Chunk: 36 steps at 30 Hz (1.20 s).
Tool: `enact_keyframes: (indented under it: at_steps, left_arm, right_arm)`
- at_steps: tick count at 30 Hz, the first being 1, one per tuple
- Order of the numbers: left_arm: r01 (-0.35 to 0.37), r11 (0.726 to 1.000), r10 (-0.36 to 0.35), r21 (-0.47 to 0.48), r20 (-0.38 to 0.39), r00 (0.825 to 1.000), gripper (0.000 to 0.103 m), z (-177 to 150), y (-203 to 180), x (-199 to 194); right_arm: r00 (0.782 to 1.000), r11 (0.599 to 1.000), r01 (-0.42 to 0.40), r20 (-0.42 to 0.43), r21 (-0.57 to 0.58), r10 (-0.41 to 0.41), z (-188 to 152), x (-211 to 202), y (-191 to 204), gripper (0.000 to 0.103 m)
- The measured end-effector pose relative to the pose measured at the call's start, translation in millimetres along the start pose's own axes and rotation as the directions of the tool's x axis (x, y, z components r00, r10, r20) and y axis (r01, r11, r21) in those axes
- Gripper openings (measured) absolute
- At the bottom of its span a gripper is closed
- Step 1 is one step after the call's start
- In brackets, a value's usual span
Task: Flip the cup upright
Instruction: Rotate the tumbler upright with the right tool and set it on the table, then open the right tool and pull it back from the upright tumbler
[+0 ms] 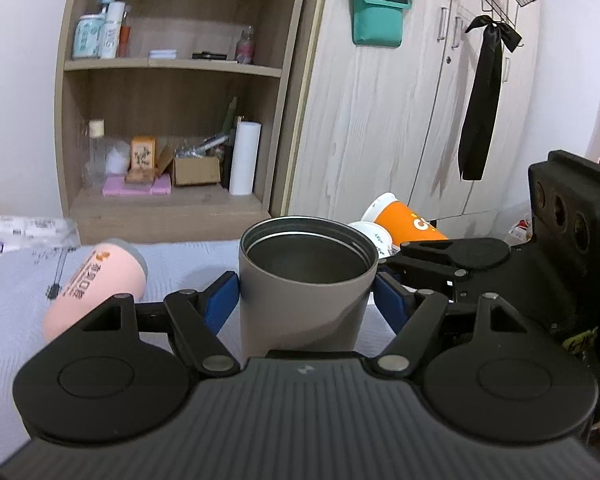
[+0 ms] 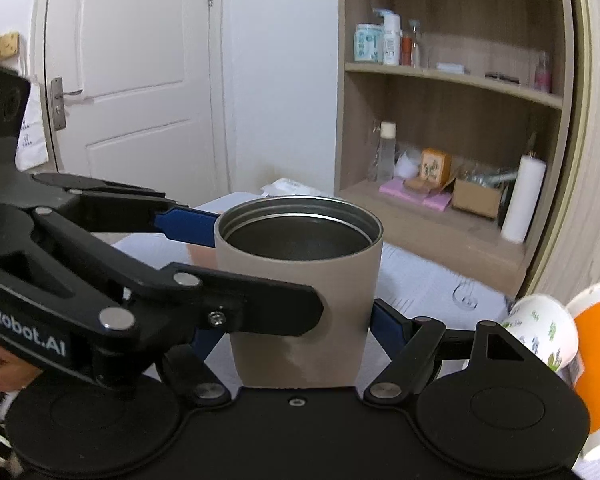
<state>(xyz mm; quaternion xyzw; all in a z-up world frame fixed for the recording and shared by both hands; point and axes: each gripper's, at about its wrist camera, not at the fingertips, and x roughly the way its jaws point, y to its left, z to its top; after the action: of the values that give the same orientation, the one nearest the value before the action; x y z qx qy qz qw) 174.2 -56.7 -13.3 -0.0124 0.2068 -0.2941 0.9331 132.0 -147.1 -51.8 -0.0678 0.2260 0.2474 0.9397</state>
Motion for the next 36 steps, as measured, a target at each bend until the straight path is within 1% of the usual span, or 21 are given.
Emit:
enact_keyframes:
  at_steps: [3, 6, 9, 12, 13, 16, 21, 28, 30, 31, 32, 34, 36]
  left_arm:
    - [-0.005, 1.000, 0.005, 0.021, 0.022, 1.000, 0.073, -2, 0, 5]
    - [-0.016, 0.999, 0.014, 0.045, 0.041, 0.999, 0.073, -3, 0, 9]
    - [-0.018, 0.998, 0.016, 0.061, 0.031, 0.999, 0.073, -5, 2, 19]
    - [-0.020, 0.998, 0.020, 0.058, 0.006, 1.000, 0.073, -8, 4, 27]
    - [-0.021, 0.998, 0.020, 0.056, 0.014, 1.000, 0.073, -9, 4, 27]
    - [-0.019, 0.998, 0.018, 0.057, 0.026, 1.000, 0.073, -10, 4, 28]
    - [-0.026, 0.998, 0.025, 0.055, 0.024, 0.999, 0.073, -8, 4, 32]
    - [-0.027, 0.999, 0.026, 0.021, 0.027, 0.999, 0.073, -10, 5, 33]
    - [-0.029, 0.999, 0.029, -0.015, 0.012, 1.000, 0.077, -12, 7, 33]
    - [-0.034, 0.999, 0.034, -0.031, -0.004, 0.999, 0.083, -12, 8, 34]
    - [-0.043, 0.998, 0.042, -0.040, -0.018, 0.999, 0.084, -12, 8, 34]
    - [-0.054, 0.998, 0.054, -0.040, -0.014, 0.998, 0.085, -12, 7, 30]
    - [-0.073, 0.997, 0.072, -0.037, -0.019, 0.997, 0.088, -11, 4, 25]
  right_arm:
    - [1.000, 1.000, 0.018, 0.024, -0.023, -0.017, -1, 5, -2, 0.081]
    - [0.998, 0.999, 0.010, 0.060, -0.045, -0.008, -4, 9, -9, 0.082]
    - [0.999, 0.998, 0.006, 0.053, -0.058, -0.003, -6, 18, -16, 0.082]
    - [0.999, 0.995, 0.025, 0.038, -0.092, -0.021, -8, 27, -16, 0.082]
    - [0.999, 0.995, 0.031, 0.036, -0.097, -0.028, -9, 29, -15, 0.082]
    - [0.999, 0.996, 0.037, 0.037, -0.087, -0.034, -9, 29, -16, 0.082]
    - [0.999, 0.996, 0.045, 0.022, -0.077, -0.044, -9, 33, -17, 0.083]
    - [0.999, 0.997, 0.052, 0.014, -0.058, -0.052, -8, 36, -19, 0.083]
    - [0.999, 0.997, 0.051, 0.010, -0.050, -0.050, -8, 35, -19, 0.088]
    - [0.999, 0.998, 0.041, 0.008, -0.049, -0.041, -9, 34, -18, 0.094]
    - [0.999, 0.998, 0.037, 0.010, -0.051, -0.037, -10, 32, -17, 0.097]
    - [0.998, 0.997, 0.054, 0.011, -0.056, -0.054, -12, 28, -14, 0.097]
    - [0.998, 0.997, 0.061, 0.007, -0.050, -0.061, -14, 22, -12, 0.097]
